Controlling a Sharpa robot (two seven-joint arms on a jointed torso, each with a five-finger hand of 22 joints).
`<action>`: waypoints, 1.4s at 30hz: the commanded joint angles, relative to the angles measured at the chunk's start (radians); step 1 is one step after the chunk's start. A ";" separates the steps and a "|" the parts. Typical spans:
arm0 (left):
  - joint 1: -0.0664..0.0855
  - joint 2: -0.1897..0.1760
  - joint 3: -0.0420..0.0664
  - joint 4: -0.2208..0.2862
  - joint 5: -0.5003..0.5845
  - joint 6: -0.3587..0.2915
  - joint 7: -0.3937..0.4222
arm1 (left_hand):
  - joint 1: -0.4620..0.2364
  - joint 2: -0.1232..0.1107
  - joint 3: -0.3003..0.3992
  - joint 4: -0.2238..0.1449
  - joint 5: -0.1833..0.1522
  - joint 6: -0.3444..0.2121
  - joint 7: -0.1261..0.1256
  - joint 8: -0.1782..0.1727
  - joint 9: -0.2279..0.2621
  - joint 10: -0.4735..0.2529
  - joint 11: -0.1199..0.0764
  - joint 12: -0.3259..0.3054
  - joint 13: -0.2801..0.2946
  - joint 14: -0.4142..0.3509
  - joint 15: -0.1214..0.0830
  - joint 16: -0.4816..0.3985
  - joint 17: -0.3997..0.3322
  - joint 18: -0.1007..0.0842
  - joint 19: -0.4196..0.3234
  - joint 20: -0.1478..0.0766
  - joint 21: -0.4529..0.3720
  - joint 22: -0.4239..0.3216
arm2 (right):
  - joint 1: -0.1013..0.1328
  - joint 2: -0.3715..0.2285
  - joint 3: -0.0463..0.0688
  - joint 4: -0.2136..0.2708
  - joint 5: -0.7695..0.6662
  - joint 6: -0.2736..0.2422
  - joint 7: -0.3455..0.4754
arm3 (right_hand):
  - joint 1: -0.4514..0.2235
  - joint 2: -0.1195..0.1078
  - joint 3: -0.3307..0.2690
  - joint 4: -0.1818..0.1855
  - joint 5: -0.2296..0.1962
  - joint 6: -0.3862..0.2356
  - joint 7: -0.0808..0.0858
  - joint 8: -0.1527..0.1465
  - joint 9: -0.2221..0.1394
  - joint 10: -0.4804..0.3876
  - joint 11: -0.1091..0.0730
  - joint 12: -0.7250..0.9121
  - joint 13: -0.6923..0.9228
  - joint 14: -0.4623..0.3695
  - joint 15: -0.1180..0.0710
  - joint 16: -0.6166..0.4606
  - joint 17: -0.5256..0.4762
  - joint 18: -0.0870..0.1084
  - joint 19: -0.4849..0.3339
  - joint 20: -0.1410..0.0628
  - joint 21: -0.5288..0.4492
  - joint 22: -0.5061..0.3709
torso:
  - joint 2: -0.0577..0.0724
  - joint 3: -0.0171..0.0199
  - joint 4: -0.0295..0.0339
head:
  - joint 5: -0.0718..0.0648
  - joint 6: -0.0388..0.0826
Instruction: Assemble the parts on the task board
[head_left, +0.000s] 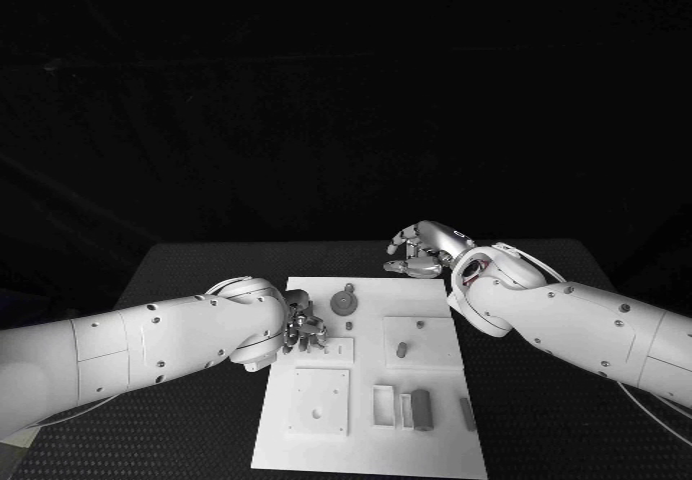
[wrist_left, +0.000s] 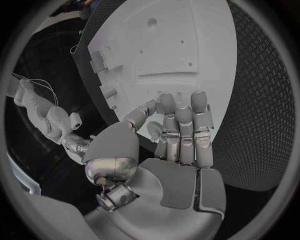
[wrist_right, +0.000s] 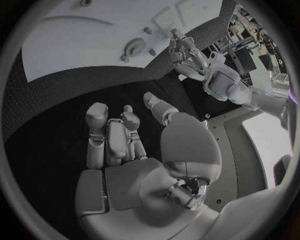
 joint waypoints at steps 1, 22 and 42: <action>-0.002 0.007 0.000 0.001 -0.017 0.008 0.005 | 0.003 0.010 0.000 0.004 -0.004 0.089 -0.077 0.018 0.269 -0.005 -0.014 0.005 -0.001 -0.011 -0.014 0.005 -0.002 0.007 0.006 -0.013 0.006 0.002 | 0.000 0.001 0.000 0.000 -0.001 0.009 0.008 | -0.002 0.012 -0.005 0.003 0.001 0.003 0.003 -0.006 0.002 -0.007 0.001 -0.006 -0.001 -0.006 0.000 -0.006 0.000 0.086 -0.002 -0.008 -0.005 0.013 | 0.000 -0.0001 -0.0014 | -0.003 0.004; -0.017 0.019 0.001 -0.005 -0.026 0.010 0.010 | -0.008 0.019 -0.001 0.009 -0.072 0.095 -0.081 0.019 0.285 -0.009 -0.018 0.033 -0.012 -0.015 -0.021 0.037 -0.035 0.004 0.014 -0.020 0.002 0.019 | 0.000 0.002 0.000 0.001 -0.002 0.023 0.004 | -0.003 0.012 -0.007 0.003 0.001 0.003 0.003 -0.006 0.002 -0.008 0.001 -0.006 -0.002 -0.007 0.000 -0.006 -0.001 0.086 -0.002 -0.008 -0.005 0.013 | 0.000 -0.0004 0.0008 | -0.008 0.008; -0.020 0.024 0.001 -0.007 -0.054 -0.009 0.021 | -0.011 0.031 0.001 0.008 -0.099 0.091 -0.080 0.015 0.289 -0.015 -0.017 0.039 -0.019 -0.021 -0.022 0.045 -0.051 0.002 0.013 -0.021 -0.005 0.024 | 0.000 0.004 0.000 -0.001 -0.002 0.023 0.002 | -0.002 0.015 -0.008 0.002 0.001 0.003 0.003 -0.007 0.002 -0.008 0.001 -0.006 -0.002 -0.007 0.000 -0.006 -0.001 0.086 -0.003 -0.008 -0.006 0.014 | 0.000 -0.0006 0.0017 | -0.013 0.010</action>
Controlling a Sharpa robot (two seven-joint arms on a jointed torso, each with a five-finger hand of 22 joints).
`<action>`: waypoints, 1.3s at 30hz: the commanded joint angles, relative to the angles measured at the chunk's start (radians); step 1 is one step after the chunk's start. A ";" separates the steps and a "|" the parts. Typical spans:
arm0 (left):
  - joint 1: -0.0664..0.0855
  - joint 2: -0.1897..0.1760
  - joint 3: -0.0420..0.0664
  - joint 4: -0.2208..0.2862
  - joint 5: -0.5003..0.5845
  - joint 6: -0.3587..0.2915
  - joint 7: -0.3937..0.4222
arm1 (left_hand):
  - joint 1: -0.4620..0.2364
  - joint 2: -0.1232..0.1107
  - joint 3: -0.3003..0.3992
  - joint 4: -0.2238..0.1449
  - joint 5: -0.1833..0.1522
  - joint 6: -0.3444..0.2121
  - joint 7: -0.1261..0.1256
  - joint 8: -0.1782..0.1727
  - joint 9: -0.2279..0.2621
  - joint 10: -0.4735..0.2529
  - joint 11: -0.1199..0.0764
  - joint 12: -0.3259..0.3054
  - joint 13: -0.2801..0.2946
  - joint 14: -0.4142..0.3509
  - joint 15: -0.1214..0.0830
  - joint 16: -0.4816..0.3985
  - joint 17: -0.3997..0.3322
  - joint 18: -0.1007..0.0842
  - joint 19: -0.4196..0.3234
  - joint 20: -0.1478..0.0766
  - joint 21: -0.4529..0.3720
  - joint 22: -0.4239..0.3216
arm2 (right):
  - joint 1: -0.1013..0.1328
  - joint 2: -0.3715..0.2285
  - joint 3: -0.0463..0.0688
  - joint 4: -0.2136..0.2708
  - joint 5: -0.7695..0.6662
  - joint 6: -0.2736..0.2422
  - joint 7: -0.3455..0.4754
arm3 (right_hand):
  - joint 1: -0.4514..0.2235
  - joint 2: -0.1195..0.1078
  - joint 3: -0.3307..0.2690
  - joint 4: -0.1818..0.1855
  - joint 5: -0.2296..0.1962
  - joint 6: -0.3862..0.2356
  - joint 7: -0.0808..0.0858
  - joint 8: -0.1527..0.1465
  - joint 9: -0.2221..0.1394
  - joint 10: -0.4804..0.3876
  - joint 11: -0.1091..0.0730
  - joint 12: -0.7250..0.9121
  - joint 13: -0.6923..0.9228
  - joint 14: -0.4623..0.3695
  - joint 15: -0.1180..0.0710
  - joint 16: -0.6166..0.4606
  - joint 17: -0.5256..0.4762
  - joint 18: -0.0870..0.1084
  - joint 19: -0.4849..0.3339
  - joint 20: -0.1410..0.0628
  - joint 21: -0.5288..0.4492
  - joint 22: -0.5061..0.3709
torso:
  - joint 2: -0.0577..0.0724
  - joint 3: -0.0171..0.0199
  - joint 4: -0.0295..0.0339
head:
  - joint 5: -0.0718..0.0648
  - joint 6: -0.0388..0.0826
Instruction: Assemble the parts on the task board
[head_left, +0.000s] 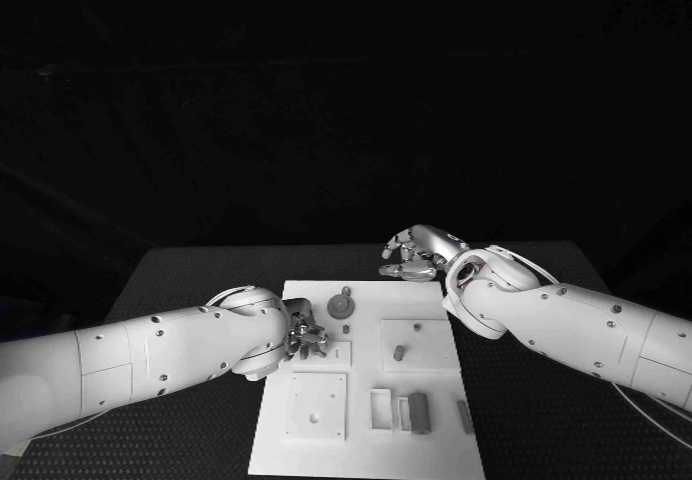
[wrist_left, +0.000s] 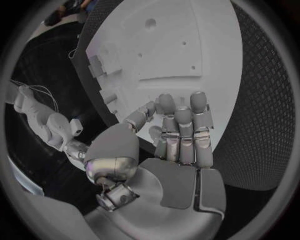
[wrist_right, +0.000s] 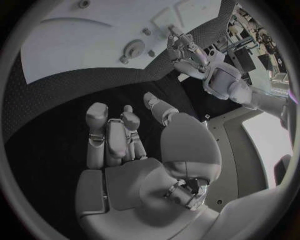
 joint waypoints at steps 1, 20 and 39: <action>-0.001 0.003 0.000 0.001 -0.012 -0.008 0.014 | 0.007 0.014 0.004 0.001 -0.006 0.088 -0.076 0.000 0.222 -0.015 -0.009 0.005 -0.001 -0.021 -0.016 0.006 -0.002 0.002 0.005 -0.008 -0.005 0.002 | 0.000 0.001 0.000 0.000 -0.002 0.012 0.003 | 0.002 0.011 -0.006 -0.001 0.001 0.002 0.004 -0.007 0.002 -0.010 0.000 -0.006 -0.001 -0.009 0.000 -0.007 -0.001 0.085 0.000 -0.005 -0.006 0.014 | 0.000 0.0002 -0.0002 | 0.000 0.000; -0.002 0.006 0.001 -0.004 -0.018 0.005 0.015 | 0.009 0.015 0.006 -0.004 -0.013 0.087 -0.076 -0.002 0.223 -0.017 -0.009 0.008 -0.005 -0.023 -0.016 0.010 -0.009 0.001 0.005 -0.009 -0.008 0.004 | 0.000 0.002 0.000 -0.002 -0.002 0.023 0.004 | 0.004 0.016 -0.006 -0.003 0.001 0.002 0.004 -0.007 0.002 -0.010 0.000 -0.006 -0.002 -0.009 0.000 -0.008 -0.002 0.086 -0.001 -0.005 -0.007 0.014 | 0.000 0.0009 -0.0005 | -0.001 0.002; -0.010 0.017 0.000 -0.012 -0.026 0.035 0.014 | 0.009 0.010 0.006 -0.006 -0.014 0.088 -0.076 -0.003 0.225 -0.017 -0.009 0.010 -0.007 -0.023 -0.016 0.012 -0.013 0.000 0.006 -0.009 -0.009 0.005 | 0.000 0.003 0.000 -0.003 -0.002 0.025 0.005 | 0.004 0.018 -0.008 -0.004 0.001 0.002 0.004 -0.007 0.002 -0.011 0.000 -0.006 -0.002 -0.010 0.000 -0.008 -0.003 0.085 -0.001 -0.004 -0.007 0.015 | -0.001 0.0007 -0.0008 | -0.002 0.000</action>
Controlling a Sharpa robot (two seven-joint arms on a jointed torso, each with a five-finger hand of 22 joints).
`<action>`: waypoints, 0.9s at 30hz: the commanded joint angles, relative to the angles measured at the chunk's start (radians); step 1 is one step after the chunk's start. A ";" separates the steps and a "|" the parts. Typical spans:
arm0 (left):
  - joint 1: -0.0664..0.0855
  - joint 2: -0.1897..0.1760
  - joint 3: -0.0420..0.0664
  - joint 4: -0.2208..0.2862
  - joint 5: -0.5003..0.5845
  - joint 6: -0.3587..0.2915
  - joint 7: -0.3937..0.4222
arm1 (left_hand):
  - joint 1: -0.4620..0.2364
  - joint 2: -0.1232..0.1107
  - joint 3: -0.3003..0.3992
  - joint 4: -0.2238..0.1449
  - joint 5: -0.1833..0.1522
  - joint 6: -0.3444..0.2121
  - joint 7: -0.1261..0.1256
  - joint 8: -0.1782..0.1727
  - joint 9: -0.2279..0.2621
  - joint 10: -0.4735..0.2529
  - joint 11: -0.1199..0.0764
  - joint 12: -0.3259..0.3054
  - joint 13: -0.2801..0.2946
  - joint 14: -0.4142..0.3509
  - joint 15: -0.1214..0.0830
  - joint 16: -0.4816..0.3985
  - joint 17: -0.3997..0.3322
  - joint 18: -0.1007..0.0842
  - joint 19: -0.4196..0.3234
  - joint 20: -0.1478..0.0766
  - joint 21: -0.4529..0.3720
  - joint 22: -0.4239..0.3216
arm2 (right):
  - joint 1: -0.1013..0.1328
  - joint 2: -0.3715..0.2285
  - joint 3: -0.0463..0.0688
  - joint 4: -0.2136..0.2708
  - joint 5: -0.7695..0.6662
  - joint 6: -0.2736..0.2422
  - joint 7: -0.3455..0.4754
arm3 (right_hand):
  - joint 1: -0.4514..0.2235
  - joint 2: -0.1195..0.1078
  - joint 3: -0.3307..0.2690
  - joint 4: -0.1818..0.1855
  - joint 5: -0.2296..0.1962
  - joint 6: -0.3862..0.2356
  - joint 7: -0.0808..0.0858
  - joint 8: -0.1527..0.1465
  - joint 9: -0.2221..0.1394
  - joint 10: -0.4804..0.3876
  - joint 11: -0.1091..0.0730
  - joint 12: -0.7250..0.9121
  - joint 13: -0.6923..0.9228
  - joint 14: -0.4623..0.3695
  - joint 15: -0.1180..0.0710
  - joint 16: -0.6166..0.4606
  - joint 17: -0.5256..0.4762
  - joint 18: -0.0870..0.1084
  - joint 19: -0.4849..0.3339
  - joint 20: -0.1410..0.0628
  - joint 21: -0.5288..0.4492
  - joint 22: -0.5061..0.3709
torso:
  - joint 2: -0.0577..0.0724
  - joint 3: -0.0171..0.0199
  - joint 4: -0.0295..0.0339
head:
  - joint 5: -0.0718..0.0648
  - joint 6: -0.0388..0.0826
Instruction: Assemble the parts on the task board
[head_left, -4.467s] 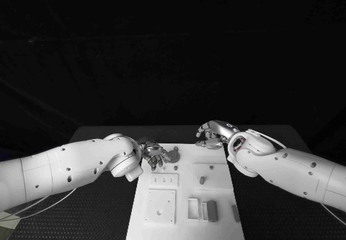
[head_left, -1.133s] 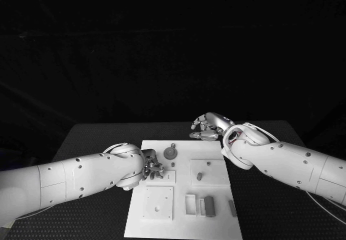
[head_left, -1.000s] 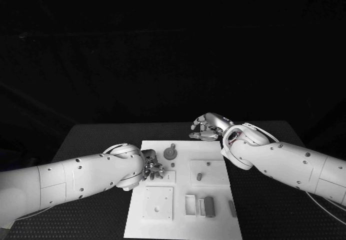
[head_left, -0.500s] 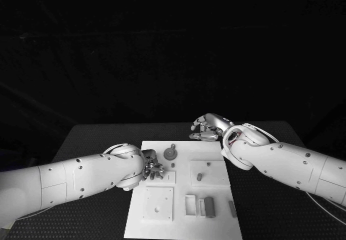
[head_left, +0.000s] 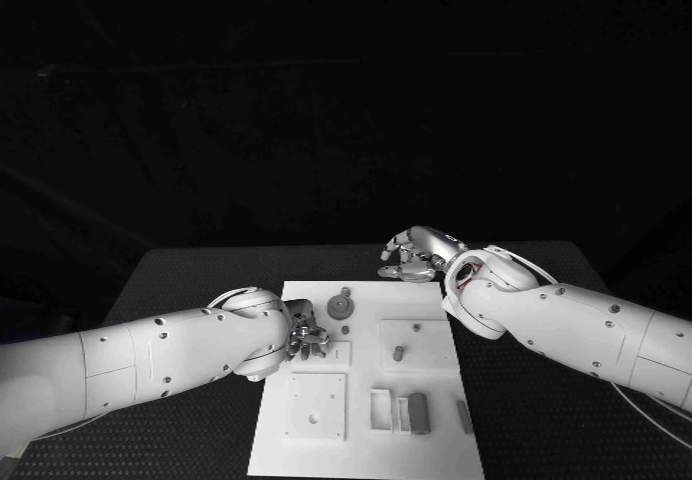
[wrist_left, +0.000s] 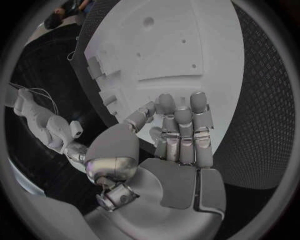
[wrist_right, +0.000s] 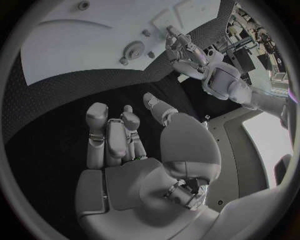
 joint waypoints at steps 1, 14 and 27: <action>-0.004 0.004 -0.001 0.002 -0.006 0.032 0.009 | 0.008 0.008 0.004 -0.002 0.002 0.088 -0.076 0.003 0.130 -0.016 -0.008 0.007 -0.001 -0.021 -0.018 0.004 -0.002 0.001 0.005 -0.010 -0.005 0.003 | 0.000 0.001 0.000 0.000 -0.002 0.012 0.005 | 0.004 0.010 -0.005 -0.001 0.001 0.001 0.004 -0.004 0.002 -0.007 0.003 -0.006 -0.001 -0.008 0.002 -0.004 -0.001 0.085 0.000 -0.008 -0.007 0.015 | 0.000 -0.0002 0.0000 | -0.001 -0.001; -0.004 0.005 -0.001 -0.001 -0.012 0.026 0.014 | 0.008 -0.002 0.005 0.000 0.021 0.091 -0.077 0.002 0.133 -0.016 -0.008 0.013 -0.006 -0.021 -0.019 0.011 -0.012 -0.001 0.009 -0.011 -0.008 0.007 | 0.000 0.003 0.000 -0.001 -0.001 0.012 0.005 | 0.003 0.011 -0.007 -0.002 0.001 0.001 0.004 -0.004 0.002 -0.007 0.003 -0.006 -0.001 -0.009 0.002 -0.005 -0.002 0.085 -0.001 -0.008 -0.007 0.015 | 0.000 -0.0003 0.0007 | -0.002 -0.001; -0.004 0.009 -0.001 -0.008 -0.012 0.016 0.016 | -0.013 -0.031 -0.010 0.030 -0.030 0.099 -0.080 0.000 0.138 -0.015 -0.011 0.026 -0.017 -0.021 -0.021 0.028 -0.034 -0.002 0.017 -0.014 -0.016 0.012 | 0.000 0.006 0.000 -0.002 -0.001 0.017 0.005 | 0.003 0.011 -0.008 -0.002 0.001 0.002 0.004 -0.004 0.002 -0.007 0.003 -0.006 -0.001 -0.009 0.002 -0.005 -0.002 0.085 -0.001 -0.008 -0.007 0.015 | 0.000 0.0004 0.0000 | -0.002 -0.003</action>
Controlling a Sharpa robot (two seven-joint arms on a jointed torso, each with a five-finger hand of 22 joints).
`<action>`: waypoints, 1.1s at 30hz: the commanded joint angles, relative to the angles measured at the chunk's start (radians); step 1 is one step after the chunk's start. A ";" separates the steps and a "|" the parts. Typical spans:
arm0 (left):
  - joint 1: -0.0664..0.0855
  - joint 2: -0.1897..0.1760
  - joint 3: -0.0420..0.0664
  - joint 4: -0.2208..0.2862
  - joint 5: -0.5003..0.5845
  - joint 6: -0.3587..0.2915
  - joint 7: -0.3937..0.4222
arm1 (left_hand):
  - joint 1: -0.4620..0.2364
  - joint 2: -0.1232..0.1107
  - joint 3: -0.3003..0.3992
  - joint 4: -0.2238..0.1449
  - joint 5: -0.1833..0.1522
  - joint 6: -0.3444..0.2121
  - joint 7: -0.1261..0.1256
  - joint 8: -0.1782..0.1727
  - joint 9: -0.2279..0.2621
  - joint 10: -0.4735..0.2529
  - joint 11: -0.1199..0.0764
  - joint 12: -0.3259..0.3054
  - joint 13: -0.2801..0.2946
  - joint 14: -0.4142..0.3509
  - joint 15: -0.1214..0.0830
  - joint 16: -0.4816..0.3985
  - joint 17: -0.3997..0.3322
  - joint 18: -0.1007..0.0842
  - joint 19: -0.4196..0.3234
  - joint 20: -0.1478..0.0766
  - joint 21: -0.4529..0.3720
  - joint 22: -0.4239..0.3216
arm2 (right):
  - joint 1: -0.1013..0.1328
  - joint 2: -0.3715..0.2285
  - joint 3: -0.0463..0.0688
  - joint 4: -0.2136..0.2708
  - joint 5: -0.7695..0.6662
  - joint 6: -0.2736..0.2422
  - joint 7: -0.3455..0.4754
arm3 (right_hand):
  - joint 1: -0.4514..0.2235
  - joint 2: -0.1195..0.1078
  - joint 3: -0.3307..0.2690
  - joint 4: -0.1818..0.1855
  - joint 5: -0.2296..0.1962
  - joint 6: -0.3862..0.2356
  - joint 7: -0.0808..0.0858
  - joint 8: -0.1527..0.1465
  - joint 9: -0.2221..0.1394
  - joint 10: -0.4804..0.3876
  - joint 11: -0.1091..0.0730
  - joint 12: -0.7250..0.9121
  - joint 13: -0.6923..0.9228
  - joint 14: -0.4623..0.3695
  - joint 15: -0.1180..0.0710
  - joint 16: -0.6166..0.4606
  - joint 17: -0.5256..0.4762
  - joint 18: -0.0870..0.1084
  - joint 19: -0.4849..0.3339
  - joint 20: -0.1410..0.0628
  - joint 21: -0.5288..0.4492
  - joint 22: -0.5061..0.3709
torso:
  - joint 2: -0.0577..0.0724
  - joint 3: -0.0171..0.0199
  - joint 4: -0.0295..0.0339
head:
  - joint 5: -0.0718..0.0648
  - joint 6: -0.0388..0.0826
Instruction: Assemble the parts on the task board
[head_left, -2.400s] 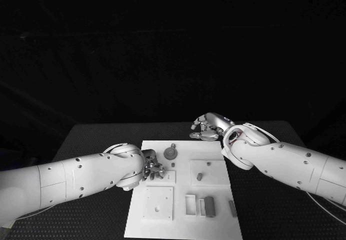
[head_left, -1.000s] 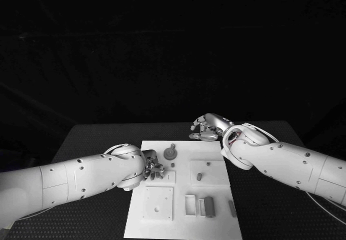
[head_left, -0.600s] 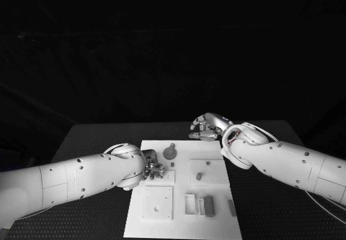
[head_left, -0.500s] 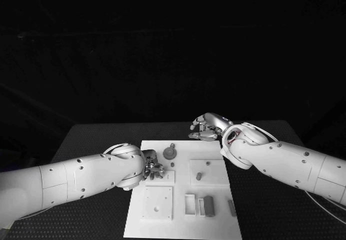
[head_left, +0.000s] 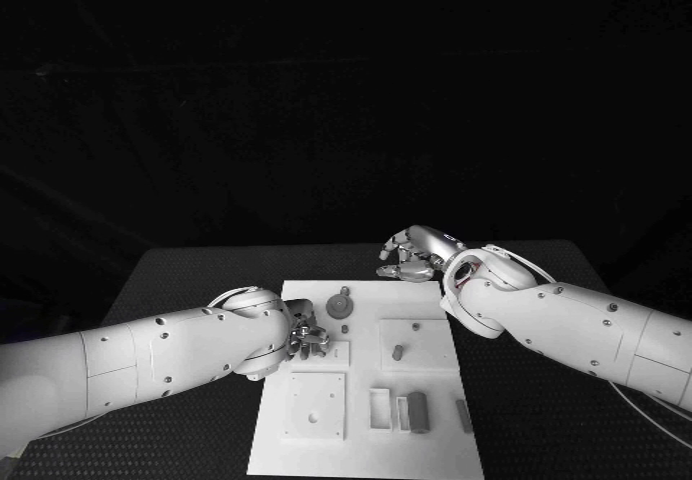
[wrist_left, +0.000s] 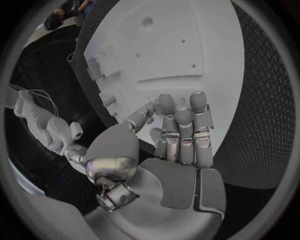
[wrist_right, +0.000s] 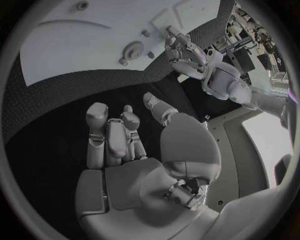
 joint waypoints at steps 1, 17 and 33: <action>-0.001 0.004 0.000 0.000 -0.004 0.007 0.011 | -0.014 -0.020 -0.007 0.013 -0.011 0.100 -0.080 0.002 0.003 -0.015 -0.011 0.008 -0.003 -0.019 -0.023 0.007 -0.005 -0.002 0.011 -0.014 -0.006 0.013 | 0.000 0.002 0.000 0.000 -0.001 0.015 0.005 | -0.001 0.007 -0.005 0.001 0.001 0.002 0.004 -0.004 0.001 -0.005 0.001 -0.006 -0.002 -0.007 -0.001 -0.005 -0.001 0.085 -0.001 -0.004 -0.004 0.015 | 0.000 0.0005 0.0003 | -0.001 -0.001; -0.002 0.005 0.000 -0.001 -0.004 0.009 0.011 | -0.042 -0.057 -0.022 0.042 -0.041 0.104 -0.083 -0.001 0.007 -0.015 -0.014 0.017 -0.012 -0.020 -0.026 0.019 -0.022 -0.001 0.016 -0.017 -0.013 0.016 | 0.000 0.001 0.000 0.000 0.000 0.008 0.008 | -0.002 0.008 -0.006 0.000 0.001 0.002 0.004 -0.004 0.002 -0.006 0.001 -0.006 -0.002 -0.007 -0.001 -0.005 0.000 0.085 -0.001 -0.004 -0.004 0.015 | 0.000 -0.0002 0.0010 | -0.002 -0.002; -0.004 -0.013 0.001 0.003 -0.003 -0.005 0.020 | -0.109 -0.162 -0.054 0.121 -0.200 0.104 -0.085 -0.005 0.018 -0.020 -0.016 0.032 -0.026 -0.029 -0.030 0.042 -0.050 -0.001 0.020 -0.021 -0.026 0.019 | 0.000 -0.001 0.000 0.000 0.000 0.007 0.008 | -0.002 0.008 -0.007 0.000 0.001 0.002 0.004 -0.004 0.002 -0.006 0.001 -0.006 -0.002 -0.008 -0.001 -0.006 -0.001 0.085 -0.002 -0.004 -0.004 0.015 | 0.000 -0.0006 0.0016 | -0.003 -0.001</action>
